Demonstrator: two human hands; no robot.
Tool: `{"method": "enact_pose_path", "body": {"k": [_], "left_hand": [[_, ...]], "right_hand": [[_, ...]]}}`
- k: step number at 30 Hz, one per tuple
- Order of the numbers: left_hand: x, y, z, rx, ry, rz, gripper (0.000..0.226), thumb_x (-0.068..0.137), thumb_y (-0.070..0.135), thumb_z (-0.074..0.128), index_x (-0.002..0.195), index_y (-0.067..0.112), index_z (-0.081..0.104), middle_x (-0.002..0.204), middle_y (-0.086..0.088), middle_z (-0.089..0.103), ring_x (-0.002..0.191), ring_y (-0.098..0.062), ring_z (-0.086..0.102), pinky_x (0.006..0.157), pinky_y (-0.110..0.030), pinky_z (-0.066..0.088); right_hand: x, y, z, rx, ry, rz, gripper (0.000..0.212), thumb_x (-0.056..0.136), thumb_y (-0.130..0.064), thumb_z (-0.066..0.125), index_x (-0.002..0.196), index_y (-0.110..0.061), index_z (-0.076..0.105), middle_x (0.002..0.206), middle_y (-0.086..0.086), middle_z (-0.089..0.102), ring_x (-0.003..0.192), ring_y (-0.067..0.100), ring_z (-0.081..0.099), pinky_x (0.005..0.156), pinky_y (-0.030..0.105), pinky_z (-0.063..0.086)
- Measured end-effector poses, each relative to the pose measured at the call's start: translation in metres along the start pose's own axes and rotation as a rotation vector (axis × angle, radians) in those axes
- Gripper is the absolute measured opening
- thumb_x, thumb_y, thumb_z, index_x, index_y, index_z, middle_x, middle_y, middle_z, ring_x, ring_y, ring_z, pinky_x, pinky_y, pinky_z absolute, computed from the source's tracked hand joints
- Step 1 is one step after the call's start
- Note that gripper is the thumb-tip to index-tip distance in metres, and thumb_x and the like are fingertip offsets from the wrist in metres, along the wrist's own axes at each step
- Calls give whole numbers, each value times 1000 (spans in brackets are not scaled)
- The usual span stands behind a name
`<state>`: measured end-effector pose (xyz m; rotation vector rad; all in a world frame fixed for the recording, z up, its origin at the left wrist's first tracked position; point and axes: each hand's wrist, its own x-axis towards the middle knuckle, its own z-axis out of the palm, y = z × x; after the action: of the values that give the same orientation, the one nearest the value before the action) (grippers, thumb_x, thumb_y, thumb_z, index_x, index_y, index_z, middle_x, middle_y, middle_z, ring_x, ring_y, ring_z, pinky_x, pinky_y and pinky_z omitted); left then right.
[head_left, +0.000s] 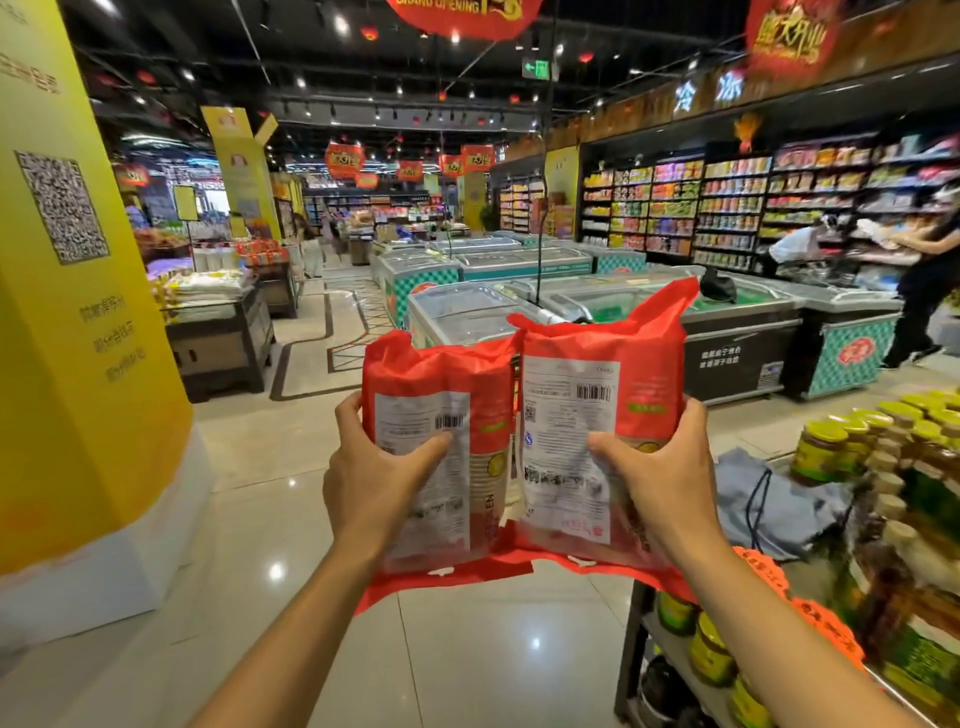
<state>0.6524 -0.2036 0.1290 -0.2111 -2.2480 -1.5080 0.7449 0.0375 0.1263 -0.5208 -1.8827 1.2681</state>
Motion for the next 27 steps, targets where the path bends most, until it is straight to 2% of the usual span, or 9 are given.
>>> {"method": "enact_pose_path", "body": {"k": [4,8,16,20,27], "left_hand": [[44,-7,34,29,-12,18,89,69,52,91,138,32,38,118,5,68,103,-23,69,92,-44,58],[100,-13,71,63,-1,53,90,69,53,91,138,36,36,112,13,61,99,-19,66,91,-43,57],[201,-23,146,64,22,51,89,69,50,92,138,34,38,111,15,59,96,-16,62,93,-42,56],[241,-37,183,80,5,32,86,65,57,92,127,48,32,111,15,62,100,-20,69,91,-50,60],[315,-64,246,77,-54,2,90,64,59,92,132,40,36,110,13,63,101,-21,71,91,-49,60]], "right_hand": [[41,22,30,38,9,30,75,50,-55,81,112,-39,43,109,-7,66,93,18,68,82,50,59],[95,40,66,89,-13,53,78,49,-57,79,115,-36,43,110,-6,66,95,18,68,80,47,59],[213,69,126,112,-46,53,80,48,-61,78,115,-40,41,111,-8,64,95,18,68,82,51,60],[255,88,149,100,-38,66,80,47,-60,78,116,-42,42,110,-10,65,95,16,68,82,51,60],[324,118,195,63,-26,77,85,47,-65,77,120,-42,40,115,-9,64,99,18,68,84,52,60]]}}
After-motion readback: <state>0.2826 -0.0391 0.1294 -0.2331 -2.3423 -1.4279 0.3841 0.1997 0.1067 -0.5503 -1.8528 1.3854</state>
